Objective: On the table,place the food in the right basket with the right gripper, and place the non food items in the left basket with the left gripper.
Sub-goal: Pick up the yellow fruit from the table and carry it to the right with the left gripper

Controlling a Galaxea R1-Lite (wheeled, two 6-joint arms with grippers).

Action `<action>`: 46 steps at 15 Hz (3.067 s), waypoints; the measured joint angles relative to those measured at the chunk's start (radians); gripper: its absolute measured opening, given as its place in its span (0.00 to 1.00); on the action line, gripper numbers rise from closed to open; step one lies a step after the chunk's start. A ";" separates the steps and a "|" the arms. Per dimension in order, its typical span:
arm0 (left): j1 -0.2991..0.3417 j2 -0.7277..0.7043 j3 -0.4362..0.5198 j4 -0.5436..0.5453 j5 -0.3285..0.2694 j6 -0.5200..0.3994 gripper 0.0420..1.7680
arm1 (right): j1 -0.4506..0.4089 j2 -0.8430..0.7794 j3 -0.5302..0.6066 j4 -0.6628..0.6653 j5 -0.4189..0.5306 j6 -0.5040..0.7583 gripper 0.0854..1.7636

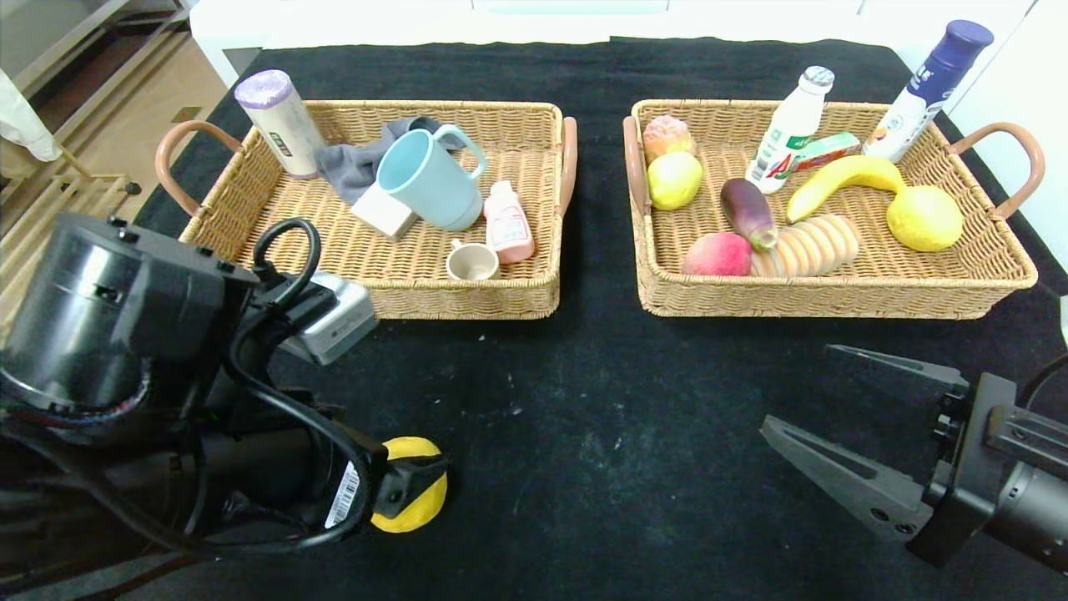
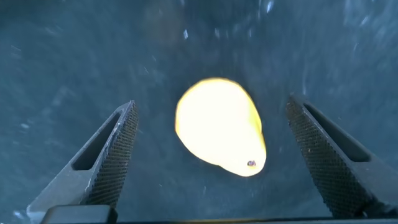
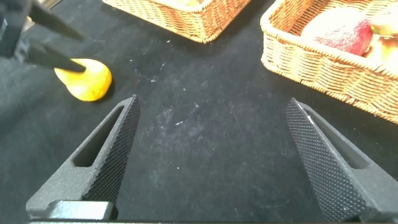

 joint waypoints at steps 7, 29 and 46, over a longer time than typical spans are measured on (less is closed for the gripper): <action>-0.013 0.032 0.046 -0.005 0.006 -0.003 0.97 | 0.000 -0.001 0.000 0.000 0.000 -0.001 0.97; -0.009 0.125 0.046 -0.012 0.025 -0.024 0.64 | -0.003 -0.010 0.003 0.000 0.001 -0.007 0.97; -0.068 0.049 -0.021 -0.013 0.013 -0.024 0.63 | 0.000 -0.048 -0.005 0.014 0.008 -0.020 0.97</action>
